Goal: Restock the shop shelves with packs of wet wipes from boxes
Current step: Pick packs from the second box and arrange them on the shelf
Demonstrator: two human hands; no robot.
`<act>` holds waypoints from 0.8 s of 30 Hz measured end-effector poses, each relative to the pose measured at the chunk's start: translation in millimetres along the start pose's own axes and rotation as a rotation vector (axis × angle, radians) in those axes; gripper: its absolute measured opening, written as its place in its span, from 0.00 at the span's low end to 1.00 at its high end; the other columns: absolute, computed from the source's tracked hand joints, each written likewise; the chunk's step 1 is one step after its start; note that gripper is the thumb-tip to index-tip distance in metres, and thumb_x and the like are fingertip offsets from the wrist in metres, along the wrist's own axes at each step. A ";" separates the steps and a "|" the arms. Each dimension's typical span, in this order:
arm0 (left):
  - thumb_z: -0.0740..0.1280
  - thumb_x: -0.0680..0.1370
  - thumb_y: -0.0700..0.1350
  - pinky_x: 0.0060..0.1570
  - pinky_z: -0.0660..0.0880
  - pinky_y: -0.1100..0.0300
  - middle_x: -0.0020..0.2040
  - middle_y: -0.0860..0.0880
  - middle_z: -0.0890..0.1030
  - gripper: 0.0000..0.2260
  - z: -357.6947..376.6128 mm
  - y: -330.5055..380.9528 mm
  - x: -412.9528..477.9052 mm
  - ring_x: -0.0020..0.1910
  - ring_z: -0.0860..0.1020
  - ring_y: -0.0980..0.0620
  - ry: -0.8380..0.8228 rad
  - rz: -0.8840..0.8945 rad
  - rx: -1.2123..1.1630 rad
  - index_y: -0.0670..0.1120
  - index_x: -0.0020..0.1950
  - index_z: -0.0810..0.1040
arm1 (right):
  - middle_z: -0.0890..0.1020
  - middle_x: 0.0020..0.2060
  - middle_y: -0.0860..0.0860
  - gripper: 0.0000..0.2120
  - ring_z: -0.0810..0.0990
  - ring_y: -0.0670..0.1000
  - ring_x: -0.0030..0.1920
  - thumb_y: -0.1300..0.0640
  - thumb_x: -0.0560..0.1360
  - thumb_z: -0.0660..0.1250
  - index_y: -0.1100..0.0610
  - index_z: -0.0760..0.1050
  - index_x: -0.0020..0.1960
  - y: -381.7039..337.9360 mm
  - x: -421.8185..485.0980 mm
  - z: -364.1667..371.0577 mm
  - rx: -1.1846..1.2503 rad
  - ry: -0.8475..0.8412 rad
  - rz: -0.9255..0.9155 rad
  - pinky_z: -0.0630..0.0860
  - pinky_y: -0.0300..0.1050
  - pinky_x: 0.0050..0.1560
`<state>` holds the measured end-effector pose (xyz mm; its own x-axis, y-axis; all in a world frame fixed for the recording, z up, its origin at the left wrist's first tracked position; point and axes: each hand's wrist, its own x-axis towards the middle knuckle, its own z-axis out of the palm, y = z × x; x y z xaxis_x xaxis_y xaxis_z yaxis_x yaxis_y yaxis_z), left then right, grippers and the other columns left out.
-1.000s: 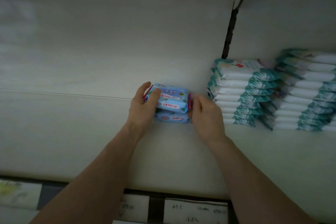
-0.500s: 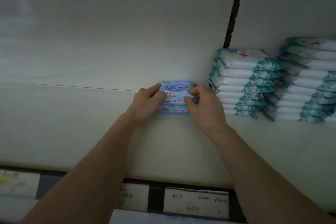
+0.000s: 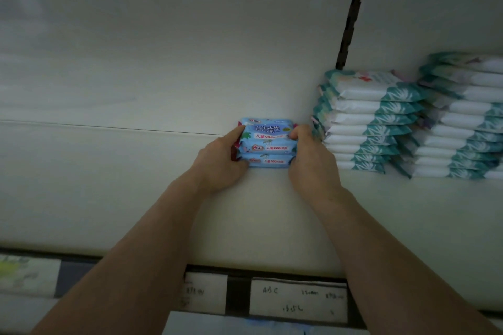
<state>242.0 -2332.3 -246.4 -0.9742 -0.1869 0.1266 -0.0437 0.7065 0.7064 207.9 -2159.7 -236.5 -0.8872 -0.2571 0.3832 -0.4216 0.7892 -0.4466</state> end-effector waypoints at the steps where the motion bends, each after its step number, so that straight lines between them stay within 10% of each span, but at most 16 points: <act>1: 0.62 0.65 0.53 0.66 0.69 0.48 0.65 0.54 0.77 0.38 -0.3 3.0 -0.8 0.63 0.76 0.49 0.003 0.006 0.028 0.55 0.77 0.59 | 0.72 0.61 0.56 0.21 0.76 0.58 0.56 0.65 0.77 0.58 0.57 0.63 0.68 -2.2 -1.5 -1.3 -0.045 -0.006 0.003 0.68 0.46 0.47; 7: 0.64 0.76 0.43 0.64 0.68 0.47 0.65 0.49 0.76 0.35 1.9 5.0 -1.6 0.60 0.74 0.43 0.056 0.073 0.200 0.58 0.78 0.50 | 0.64 0.65 0.55 0.20 0.77 0.58 0.54 0.59 0.78 0.61 0.54 0.66 0.70 -12.4 -9.3 -5.4 -0.129 0.033 -0.062 0.74 0.49 0.52; 24: 0.65 0.77 0.54 0.65 0.66 0.50 0.63 0.46 0.74 0.30 9.5 4.7 2.3 0.62 0.72 0.46 0.124 0.082 0.177 0.53 0.77 0.59 | 0.69 0.65 0.53 0.18 0.76 0.55 0.58 0.60 0.78 0.61 0.57 0.73 0.67 -14.6 -8.1 2.1 -0.047 0.011 -0.239 0.72 0.46 0.55</act>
<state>237.4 -2322.9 -249.5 -0.9417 -0.1989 0.2713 -0.0143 0.8295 0.5583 220.9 -2170.4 -234.8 -0.7613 -0.4333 0.4824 -0.6095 0.7322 -0.3040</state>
